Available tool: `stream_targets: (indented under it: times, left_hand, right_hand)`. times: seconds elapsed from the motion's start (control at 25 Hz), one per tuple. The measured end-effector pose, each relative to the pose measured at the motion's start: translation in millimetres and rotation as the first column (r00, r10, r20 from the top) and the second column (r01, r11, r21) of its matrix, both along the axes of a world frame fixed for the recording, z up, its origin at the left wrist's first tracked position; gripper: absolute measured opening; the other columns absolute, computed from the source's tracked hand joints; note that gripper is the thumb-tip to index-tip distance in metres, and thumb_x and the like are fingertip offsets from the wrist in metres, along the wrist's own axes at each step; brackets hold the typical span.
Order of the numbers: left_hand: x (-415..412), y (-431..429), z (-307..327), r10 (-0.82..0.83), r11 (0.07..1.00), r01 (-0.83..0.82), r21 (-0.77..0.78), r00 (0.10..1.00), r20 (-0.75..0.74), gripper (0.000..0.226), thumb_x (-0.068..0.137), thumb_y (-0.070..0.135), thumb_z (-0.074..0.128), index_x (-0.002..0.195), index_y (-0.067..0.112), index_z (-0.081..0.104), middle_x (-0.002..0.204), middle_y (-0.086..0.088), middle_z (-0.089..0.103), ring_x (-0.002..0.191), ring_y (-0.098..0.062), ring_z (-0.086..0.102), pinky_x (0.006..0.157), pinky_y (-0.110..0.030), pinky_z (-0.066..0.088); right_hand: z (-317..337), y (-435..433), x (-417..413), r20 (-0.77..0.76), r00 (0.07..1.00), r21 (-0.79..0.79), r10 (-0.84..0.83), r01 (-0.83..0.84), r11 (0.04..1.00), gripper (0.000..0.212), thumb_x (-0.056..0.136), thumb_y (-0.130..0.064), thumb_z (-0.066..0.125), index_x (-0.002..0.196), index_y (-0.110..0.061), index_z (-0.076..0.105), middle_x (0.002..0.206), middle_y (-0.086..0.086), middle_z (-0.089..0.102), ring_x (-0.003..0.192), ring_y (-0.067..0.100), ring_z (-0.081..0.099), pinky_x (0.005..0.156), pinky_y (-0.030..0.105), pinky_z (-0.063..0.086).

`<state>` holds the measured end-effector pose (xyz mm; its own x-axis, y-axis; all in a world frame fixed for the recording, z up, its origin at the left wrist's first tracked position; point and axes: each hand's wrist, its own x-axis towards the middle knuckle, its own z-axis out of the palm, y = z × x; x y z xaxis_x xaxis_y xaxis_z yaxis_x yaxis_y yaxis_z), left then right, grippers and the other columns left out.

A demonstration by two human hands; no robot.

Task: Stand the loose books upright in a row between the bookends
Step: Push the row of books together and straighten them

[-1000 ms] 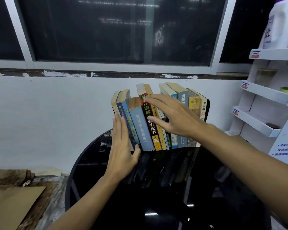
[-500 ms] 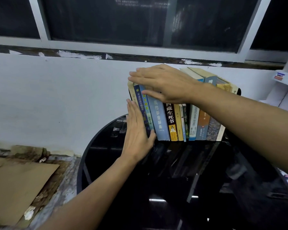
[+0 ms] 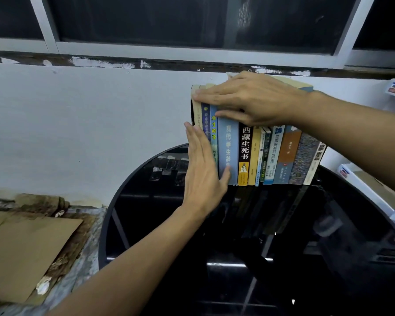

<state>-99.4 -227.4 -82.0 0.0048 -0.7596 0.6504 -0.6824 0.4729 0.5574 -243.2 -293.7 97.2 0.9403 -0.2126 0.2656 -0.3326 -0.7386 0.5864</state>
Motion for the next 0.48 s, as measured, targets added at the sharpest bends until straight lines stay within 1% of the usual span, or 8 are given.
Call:
stream_targets:
  times: [0.08,0.2,0.28,0.4,0.48]
  left_hand:
    - [-3.5,-3.6,-1.0,0.024,1.0,-0.024,-0.006,0.999,0.024,0.115,0.093,0.039,0.067,0.153,0.008,-0.025,0.158,-0.005,-0.04,0.153,-0.025,-0.021,0.11,-0.055,0.042]
    - [-9.8,-5.4,-0.8,0.087,0.996,-0.087,-0.002,0.995,0.057,0.11,0.095,0.045,0.062,0.153,0.001,-0.021,0.159,-0.015,-0.036,0.15,-0.026,-0.028,0.121,-0.052,0.024]
    - [-13.5,-4.9,-1.1,0.123,0.992,-0.123,0.002,0.99,0.066,0.107,0.097,0.048,0.057,0.153,-0.003,-0.019,0.159,-0.02,-0.034,0.149,-0.029,-0.029,0.125,-0.051,0.012]
    - [-17.5,-6.4,-3.1,0.153,0.988,-0.153,-0.011,0.985,0.077,0.103,0.099,0.05,0.053,0.153,-0.004,-0.016,0.159,-0.024,-0.031,0.149,-0.032,-0.028,0.125,-0.05,0.004]
    - [-19.8,-8.4,-3.4,0.17,0.985,-0.169,-0.021,0.982,0.084,0.101,0.1,0.051,0.05,0.153,-0.005,-0.016,0.159,-0.025,-0.03,0.15,-0.033,-0.027,0.126,-0.049,0.002]
  right_hand:
    - [-0.1,-0.7,-3.4,-0.004,1.0,-0.009,-0.001,0.001,1.0,0.054,0.106,-0.036,0.043,0.157,-0.022,0.031,0.158,-0.003,0.04,0.137,0.018,0.048,0.094,0.043,0.048]
    - [-1.6,-1.8,-5.3,-0.012,1.0,-0.015,-0.021,0.02,1.0,0.059,0.104,-0.044,0.046,0.158,-0.027,0.028,0.158,-0.007,0.038,0.135,0.019,0.051,0.088,0.046,0.052]
    - [-3.7,-3.1,-5.0,-0.002,1.0,-0.005,-0.02,0.02,1.0,0.061,0.102,-0.048,0.048,0.158,-0.03,0.028,0.157,-0.012,0.037,0.132,0.02,0.054,0.085,0.047,0.053]
    - [-6.6,-4.8,-4.3,0.028,1.0,0.017,0.0,-0.001,1.0,0.061,0.099,-0.052,0.049,0.156,-0.034,0.032,0.15,-0.023,0.032,0.125,0.021,0.059,0.081,0.048,0.054]
    - [-7.9,-5.8,-4.8,0.041,0.999,0.021,0.012,-0.013,1.0,0.061,0.098,-0.053,0.049,0.155,-0.035,0.034,0.144,-0.027,0.031,0.122,0.021,0.061,0.079,0.049,0.055]
